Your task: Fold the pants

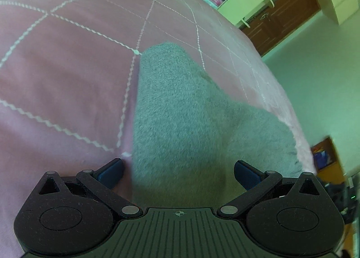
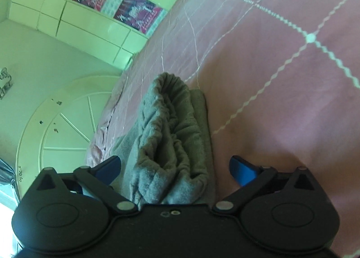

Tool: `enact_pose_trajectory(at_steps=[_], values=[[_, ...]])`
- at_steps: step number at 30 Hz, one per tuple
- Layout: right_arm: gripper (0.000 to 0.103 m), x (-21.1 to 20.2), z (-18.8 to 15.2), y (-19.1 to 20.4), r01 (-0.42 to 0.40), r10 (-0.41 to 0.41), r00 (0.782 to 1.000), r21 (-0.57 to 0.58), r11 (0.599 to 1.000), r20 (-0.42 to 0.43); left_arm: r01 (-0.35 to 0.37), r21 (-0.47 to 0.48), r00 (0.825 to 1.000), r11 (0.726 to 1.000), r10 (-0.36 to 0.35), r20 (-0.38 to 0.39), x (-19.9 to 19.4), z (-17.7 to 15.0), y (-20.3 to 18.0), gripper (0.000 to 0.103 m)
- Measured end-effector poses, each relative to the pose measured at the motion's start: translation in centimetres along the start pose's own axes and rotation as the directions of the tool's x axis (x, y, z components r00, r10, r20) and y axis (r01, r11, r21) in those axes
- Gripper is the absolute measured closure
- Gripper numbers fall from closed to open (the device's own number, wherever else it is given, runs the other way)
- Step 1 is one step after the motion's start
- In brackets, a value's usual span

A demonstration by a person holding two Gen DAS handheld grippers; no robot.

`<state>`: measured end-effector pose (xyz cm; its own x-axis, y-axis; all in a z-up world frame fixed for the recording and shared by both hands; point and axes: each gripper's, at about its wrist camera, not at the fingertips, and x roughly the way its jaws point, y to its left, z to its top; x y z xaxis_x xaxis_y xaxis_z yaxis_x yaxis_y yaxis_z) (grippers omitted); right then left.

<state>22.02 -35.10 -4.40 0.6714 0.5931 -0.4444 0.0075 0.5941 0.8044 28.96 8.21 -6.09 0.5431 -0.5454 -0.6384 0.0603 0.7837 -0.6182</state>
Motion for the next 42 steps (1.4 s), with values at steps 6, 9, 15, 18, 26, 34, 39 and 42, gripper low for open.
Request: enact_pose_trajectory(at_steps=[6, 9, 15, 18, 26, 34, 39, 42], values=[[0.005, 1.7, 1.3, 0.6, -0.063, 0.065, 0.993, 0.025, 0.998, -0.099, 0.146, -0.053, 0.988, 0.988, -0.148, -0.041, 1.8, 1.1, 1.2, 0.0], [0.015, 2.4, 1.7, 1.2, -0.026, 0.021, 0.99, -0.035, 0.999, -0.139, 0.204, -0.063, 0.976, 0.977, -0.208, -0.059, 1.8, 1.3, 2.2, 0.002], [0.033, 4.0, 2.8, 0.0, -0.079, 0.08, 0.981, 0.016, 0.997, -0.176, 0.179, -0.108, 0.982, 0.978, -0.185, -0.04, 2.8, 1.9, 2.9, 0.03], [0.034, 4.8, 3.3, -0.1, -0.104, 0.107, 0.971, 0.026, 0.994, -0.212, 0.177, -0.085, 0.982, 0.98, -0.182, -0.052, 4.0, 2.1, 2.0, 0.03], [0.06, 3.2, 2.4, 1.1, -0.162, 0.159, 0.967, 0.0, 0.987, -0.2, 0.244, -0.072, 0.97, 0.967, -0.244, 0.01, 3.3, 1.2, 1.4, 0.069], [0.061, 0.3, 2.9, 3.8, -0.243, 0.233, 0.957, -0.036, 0.969, -0.173, 0.167, 0.17, 0.98, 0.971, -0.183, 0.082, -2.4, 2.5, -5.1, 0.076], [0.061, -1.2, 4.5, 6.2, -0.271, 0.257, 0.954, -0.074, 0.96, -0.157, 0.167, 0.248, 0.974, 0.954, -0.198, 0.106, -5.8, 4.1, -6.3, 0.076], [0.061, -1.3, 5.4, 7.6, -0.282, 0.265, 0.952, -0.104, 0.954, -0.151, 0.161, 0.272, 0.973, 0.949, -0.199, 0.117, -6.7, 5.2, -6.7, 0.076]])
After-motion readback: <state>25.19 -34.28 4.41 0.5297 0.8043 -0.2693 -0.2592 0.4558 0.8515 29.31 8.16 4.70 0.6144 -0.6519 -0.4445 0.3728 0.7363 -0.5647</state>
